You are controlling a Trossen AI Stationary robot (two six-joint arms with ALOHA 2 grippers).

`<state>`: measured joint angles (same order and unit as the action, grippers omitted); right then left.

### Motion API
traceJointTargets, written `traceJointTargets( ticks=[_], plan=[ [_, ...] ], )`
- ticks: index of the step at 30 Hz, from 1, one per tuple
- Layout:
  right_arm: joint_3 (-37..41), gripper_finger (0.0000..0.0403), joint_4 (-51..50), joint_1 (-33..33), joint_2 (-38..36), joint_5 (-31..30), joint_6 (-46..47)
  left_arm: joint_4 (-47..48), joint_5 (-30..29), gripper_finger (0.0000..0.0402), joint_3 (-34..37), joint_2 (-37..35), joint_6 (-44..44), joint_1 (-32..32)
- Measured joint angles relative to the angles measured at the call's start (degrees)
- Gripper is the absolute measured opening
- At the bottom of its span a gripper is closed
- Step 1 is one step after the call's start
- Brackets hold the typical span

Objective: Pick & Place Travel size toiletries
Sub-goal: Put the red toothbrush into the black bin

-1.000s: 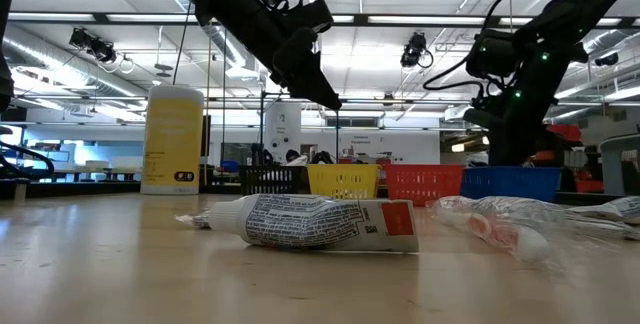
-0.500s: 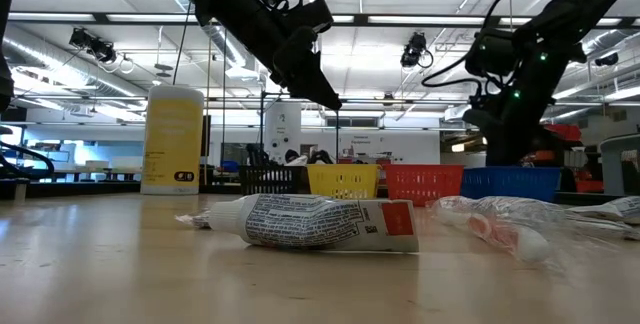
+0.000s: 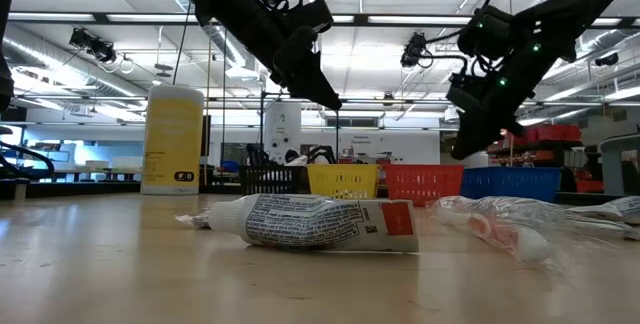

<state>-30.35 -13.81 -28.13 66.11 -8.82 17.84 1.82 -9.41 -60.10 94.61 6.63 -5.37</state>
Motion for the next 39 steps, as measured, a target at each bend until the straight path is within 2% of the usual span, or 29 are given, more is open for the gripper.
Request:
traceJointTargets(
  ticks=[4,12,18,20,29,33,35,39],
  plan=[
    [0.0,0.0076,2.9,3.7,0.0,0.3,-0.4,0.0,0.0,0.0068,0.0,0.0,-0.8,0.0],
    [0.0,0.0076,3.9,11.8,0.0,4.8,-7.0,0.0,0.8,0.0068,0.0,0.0,-3.4,0.3],
    [0.0,0.0076,6.7,17.4,0.0,4.6,-9.1,0.0,12.2,0.0068,0.0,0.0,-4.3,0.4],
    [0.0,0.0076,7.3,19.1,0.0,4.6,-9.2,0.0,14.3,0.0068,0.0,0.0,-4.7,0.8],
    [0.0,0.0076,12.3,25.4,2.8,12.4,-12.1,-0.1,14.6,0.0074,0.0,0.0,-3.0,4.7],
    [0.0,0.0076,20.8,29.2,5.3,12.6,-15.4,-0.2,12.4,0.0080,0.0,0.0,-4.6,6.1],
    [0.0,0.0076,25.7,30.8,6.7,14.0,-15.7,-0.3,10.7,0.0080,0.0,0.0,-6.4,6.7],
    [0.0,0.0076,31.5,33.5,8.9,18.4,-12.8,-0.3,11.3,0.0078,0.0,0.0,-8.9,8.0]
  ],
)
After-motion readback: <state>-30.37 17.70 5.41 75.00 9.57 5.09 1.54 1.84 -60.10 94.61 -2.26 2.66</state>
